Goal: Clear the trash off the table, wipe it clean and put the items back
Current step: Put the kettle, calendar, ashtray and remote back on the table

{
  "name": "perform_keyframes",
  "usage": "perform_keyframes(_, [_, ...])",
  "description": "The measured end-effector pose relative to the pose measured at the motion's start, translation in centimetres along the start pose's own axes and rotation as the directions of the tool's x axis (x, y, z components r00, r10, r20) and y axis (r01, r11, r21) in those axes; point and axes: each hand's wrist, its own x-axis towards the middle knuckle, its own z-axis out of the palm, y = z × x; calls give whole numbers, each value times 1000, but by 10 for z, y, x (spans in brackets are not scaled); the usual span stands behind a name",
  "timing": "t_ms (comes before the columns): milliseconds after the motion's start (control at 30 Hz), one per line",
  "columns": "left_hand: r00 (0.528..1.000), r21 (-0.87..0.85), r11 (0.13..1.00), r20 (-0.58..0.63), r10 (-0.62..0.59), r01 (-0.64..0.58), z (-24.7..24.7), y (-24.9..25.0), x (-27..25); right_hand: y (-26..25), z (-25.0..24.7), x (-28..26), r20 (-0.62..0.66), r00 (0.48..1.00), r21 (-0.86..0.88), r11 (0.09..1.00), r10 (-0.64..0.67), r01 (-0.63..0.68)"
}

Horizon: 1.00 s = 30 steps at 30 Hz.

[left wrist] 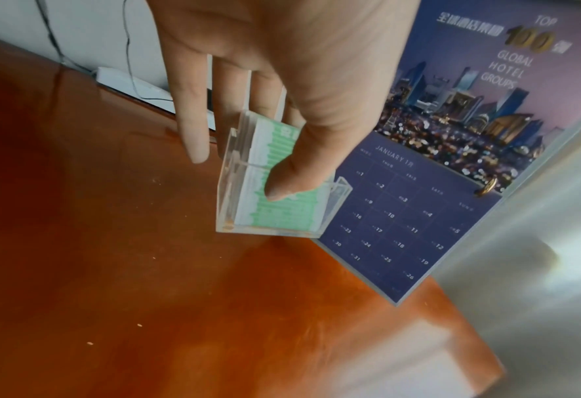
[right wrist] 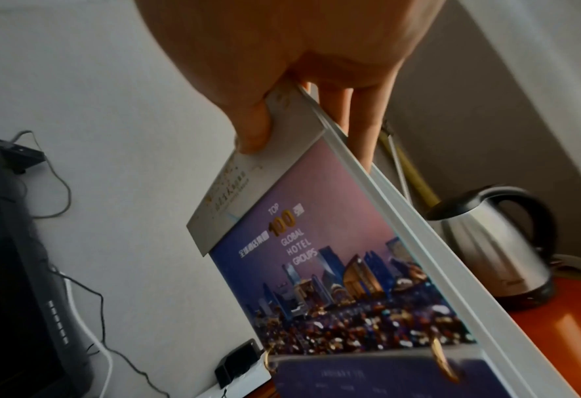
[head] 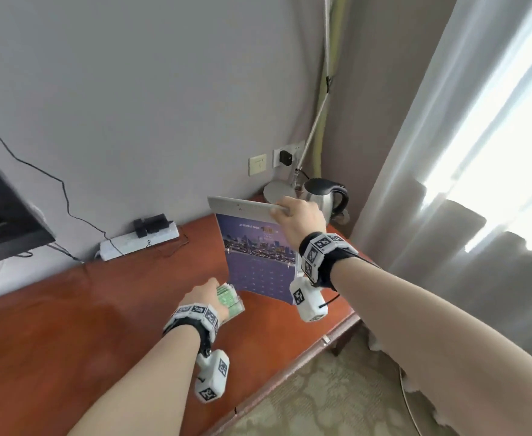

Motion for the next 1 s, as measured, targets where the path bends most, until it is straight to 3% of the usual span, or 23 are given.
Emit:
perform_keyframes(167, [991, 40, 991, 23, -130, 129, -4, 45, 22, 42, -10, 63, 122, 985, 73, 991, -124, 116])
perform_keyframes(400, [980, 4, 981, 30, -196, 196, 0, 74, 41, 79, 2, 105, 187, 966, 130, 979, -179, 156])
perform_keyframes(733, [945, -91, 948, 148, -291, 306, 15, 48, 55, 58, 43, 160, 224, 957, 178, 973, -187, 148])
perform_keyframes(1000, [965, -80, 965, 99, -243, 251, -31, 33, 151, 49, 68, 236, 180, 964, 197, 967, -195, 159])
